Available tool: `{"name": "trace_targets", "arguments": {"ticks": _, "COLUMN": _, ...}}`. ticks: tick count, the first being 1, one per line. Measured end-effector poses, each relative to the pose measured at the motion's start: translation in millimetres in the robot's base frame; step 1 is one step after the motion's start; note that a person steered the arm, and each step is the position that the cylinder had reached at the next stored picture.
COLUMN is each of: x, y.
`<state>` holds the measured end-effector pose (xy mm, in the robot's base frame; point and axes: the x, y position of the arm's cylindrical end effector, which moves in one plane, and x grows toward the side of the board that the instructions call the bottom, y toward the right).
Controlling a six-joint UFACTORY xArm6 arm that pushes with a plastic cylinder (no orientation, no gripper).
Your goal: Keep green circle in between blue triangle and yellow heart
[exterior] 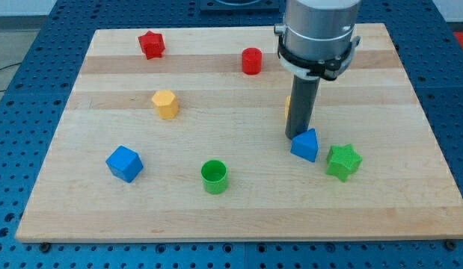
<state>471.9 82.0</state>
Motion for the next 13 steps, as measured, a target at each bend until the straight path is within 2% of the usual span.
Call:
{"name": "trace_targets", "arguments": {"ticks": 2, "x": 53.1, "y": 10.6}}
{"name": "trace_targets", "arguments": {"ticks": 3, "x": 54.4, "y": -12.3}}
{"name": "trace_targets", "arguments": {"ticks": 4, "x": 117.4, "y": -44.5}}
{"name": "trace_targets", "arguments": {"ticks": 5, "x": 120.9, "y": -115.5}}
{"name": "trace_targets", "arguments": {"ticks": 6, "x": 83.8, "y": -130.3}}
{"name": "trace_targets", "arguments": {"ticks": 7, "x": 72.0, "y": -135.9}}
{"name": "trace_targets", "arguments": {"ticks": 8, "x": 69.4, "y": -203.3}}
{"name": "trace_targets", "arguments": {"ticks": 9, "x": 58.4, "y": -185.7}}
{"name": "trace_targets", "arguments": {"ticks": 10, "x": 15.0, "y": -176.1}}
{"name": "trace_targets", "arguments": {"ticks": 12, "x": 12.6, "y": -167.5}}
{"name": "trace_targets", "arguments": {"ticks": 13, "x": 34.6, "y": -129.1}}
